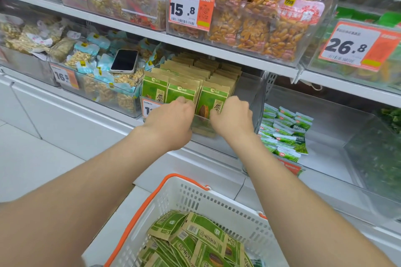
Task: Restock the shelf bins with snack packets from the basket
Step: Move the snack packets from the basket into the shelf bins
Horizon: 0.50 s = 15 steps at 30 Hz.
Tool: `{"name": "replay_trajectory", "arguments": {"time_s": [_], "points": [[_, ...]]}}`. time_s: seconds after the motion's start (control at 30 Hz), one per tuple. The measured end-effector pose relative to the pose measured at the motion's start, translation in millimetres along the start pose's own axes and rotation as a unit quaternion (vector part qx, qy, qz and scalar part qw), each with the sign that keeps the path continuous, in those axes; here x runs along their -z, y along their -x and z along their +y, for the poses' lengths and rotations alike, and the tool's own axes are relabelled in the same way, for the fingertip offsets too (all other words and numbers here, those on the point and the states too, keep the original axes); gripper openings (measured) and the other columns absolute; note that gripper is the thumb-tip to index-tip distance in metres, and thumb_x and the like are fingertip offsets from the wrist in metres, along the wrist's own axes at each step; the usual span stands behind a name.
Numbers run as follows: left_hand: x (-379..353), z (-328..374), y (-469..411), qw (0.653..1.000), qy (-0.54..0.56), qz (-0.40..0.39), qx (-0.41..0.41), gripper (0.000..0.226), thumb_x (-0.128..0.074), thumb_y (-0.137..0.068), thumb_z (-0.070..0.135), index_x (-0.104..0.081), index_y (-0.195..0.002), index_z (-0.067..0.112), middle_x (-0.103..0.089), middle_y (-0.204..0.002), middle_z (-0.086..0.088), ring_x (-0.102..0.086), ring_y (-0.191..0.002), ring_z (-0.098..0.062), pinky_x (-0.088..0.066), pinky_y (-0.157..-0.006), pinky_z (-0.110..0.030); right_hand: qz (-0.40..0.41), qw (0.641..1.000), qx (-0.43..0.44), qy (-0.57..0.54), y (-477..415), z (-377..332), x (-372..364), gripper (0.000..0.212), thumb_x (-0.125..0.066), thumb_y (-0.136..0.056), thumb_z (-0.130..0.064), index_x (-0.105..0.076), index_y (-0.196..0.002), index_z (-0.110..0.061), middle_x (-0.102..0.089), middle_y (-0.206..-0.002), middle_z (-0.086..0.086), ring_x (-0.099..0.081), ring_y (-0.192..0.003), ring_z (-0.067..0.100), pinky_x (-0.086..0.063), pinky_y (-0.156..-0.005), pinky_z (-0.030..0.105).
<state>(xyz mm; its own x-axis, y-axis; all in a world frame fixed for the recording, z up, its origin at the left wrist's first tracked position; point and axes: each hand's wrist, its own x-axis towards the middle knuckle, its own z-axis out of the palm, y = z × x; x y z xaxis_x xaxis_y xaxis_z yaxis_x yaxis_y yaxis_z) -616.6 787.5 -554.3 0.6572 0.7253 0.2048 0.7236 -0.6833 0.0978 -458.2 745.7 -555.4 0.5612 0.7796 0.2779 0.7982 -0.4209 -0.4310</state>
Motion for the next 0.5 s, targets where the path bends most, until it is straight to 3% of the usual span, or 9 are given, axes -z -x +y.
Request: {"name": "replay_trajectory", "arguments": {"time_s": [0.1,0.17,0.27,0.33,0.5], "points": [[-3.8,6.3,7.1,1.000,-0.008,0.002,0.018,0.019,-0.060,-0.096,0.022,-0.041,-0.101,0.019,-0.040,-0.107,-0.005,-0.053,-0.085,-0.034,-0.045,-0.065,-0.043,0.119,0.978,0.168,-0.018,32.1,3.0,3.5,0.026,-0.059,-0.091,-0.015,-0.055,-0.116,-0.012,-0.058,-0.110,0.011,-0.061,-0.096,0.036,-0.039,-0.072,0.037],[-13.2,8.3,12.3,0.996,-0.032,-0.081,0.011,0.019,-0.060,-0.096,0.030,-0.050,-0.106,0.018,-0.053,-0.112,-0.007,-0.059,-0.096,-0.033,-0.049,-0.071,-0.042,0.106,0.964,0.234,-0.065,56.1,12.8,-3.9,0.018,-0.058,-0.084,-0.015,-0.057,-0.102,-0.018,-0.058,-0.098,0.002,-0.059,-0.084,0.030,-0.043,-0.068,0.036],[-34.3,14.1,24.9,0.966,-0.069,-0.249,-0.016,0.029,-0.059,-0.096,0.040,-0.061,-0.116,0.019,-0.064,-0.116,-0.006,-0.065,-0.105,-0.031,-0.057,-0.086,-0.043,-0.018,0.976,0.215,-0.022,85.7,37.3,-25.0,0.011,-0.050,-0.082,-0.026,-0.060,-0.087,-0.024,-0.066,-0.080,0.000,-0.062,-0.078,0.030,-0.050,-0.062,0.038],[-52.4,23.6,36.0,0.940,-0.081,-0.328,-0.052,0.035,-0.058,-0.097,0.042,-0.067,-0.120,0.017,-0.068,-0.117,-0.006,-0.067,-0.105,-0.029,-0.058,-0.090,-0.042,-0.141,0.973,0.181,0.035,97.3,58.7,-46.3,0.016,-0.051,-0.084,-0.026,-0.066,-0.089,-0.024,-0.069,-0.084,0.003,-0.064,-0.081,0.032,-0.049,-0.062,0.034],[-106.6,49.8,61.5,0.878,-0.086,-0.452,-0.130,0.039,-0.054,-0.102,0.039,-0.067,-0.128,0.015,-0.067,-0.126,-0.007,-0.065,-0.107,-0.026,-0.053,-0.088,-0.041,-0.369,0.912,0.147,0.101,132.4,127.7,-116.2,0.018,-0.052,-0.080,-0.016,-0.069,-0.083,-0.017,-0.068,-0.086,0.005,-0.066,-0.078,0.030,-0.060,-0.069,0.042]]}}
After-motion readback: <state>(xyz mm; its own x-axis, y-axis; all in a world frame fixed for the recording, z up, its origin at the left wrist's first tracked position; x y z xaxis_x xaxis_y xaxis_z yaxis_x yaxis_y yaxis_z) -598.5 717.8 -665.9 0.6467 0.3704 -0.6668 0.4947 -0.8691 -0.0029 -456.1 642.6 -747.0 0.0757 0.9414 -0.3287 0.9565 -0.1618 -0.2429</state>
